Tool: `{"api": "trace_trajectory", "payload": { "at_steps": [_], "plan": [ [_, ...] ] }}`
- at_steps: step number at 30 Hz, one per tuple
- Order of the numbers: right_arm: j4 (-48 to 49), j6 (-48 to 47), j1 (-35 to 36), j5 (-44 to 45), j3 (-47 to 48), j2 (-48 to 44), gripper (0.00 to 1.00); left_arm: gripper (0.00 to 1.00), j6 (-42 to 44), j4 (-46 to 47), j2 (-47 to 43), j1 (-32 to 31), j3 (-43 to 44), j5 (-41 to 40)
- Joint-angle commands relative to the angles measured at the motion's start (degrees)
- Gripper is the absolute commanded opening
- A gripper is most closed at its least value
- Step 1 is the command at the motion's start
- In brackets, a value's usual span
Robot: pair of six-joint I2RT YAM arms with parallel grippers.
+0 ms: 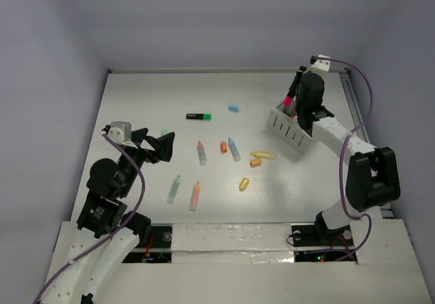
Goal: Sort the stationery into containers
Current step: Place the pen in the storage box.
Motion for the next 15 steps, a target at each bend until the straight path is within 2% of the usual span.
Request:
{"api": "trace_trajectory", "payload": {
  "at_steps": [1,9,11,12,13,14,15],
  "plan": [
    [7.94,-4.3,-0.64,4.81,-0.42,1.49,0.03,0.99,-0.22,2.64,0.19,0.3,1.71,0.36],
    [11.72,-4.92,-0.64,6.66,-4.99,0.79,0.06,0.99,-0.13,2.73,0.11,0.3,1.8,0.45],
    [12.15,-4.39,-0.64,6.31,-6.4,0.35,0.1,0.99,-0.22,2.73,-0.07,0.3,1.8,0.53],
    [12.68,-4.21,-0.64,5.96,-7.27,0.0,0.13,0.99,-0.22,2.64,-0.07,0.3,1.71,0.53],
    [13.82,-3.78,-0.64,5.43,-8.93,-1.22,0.25,0.99,-0.22,2.73,-0.16,0.3,1.71,0.45],
    [14.18,-3.42,-0.64,4.73,-9.65,-2.01,0.31,0.99,-0.13,2.64,-0.07,0.3,1.71,0.45],
    [14.18,-2.81,-0.64,3.07,-10.09,-2.72,0.44,0.99,-0.13,2.73,-0.07,0.3,1.71,0.53]
  ]
}}
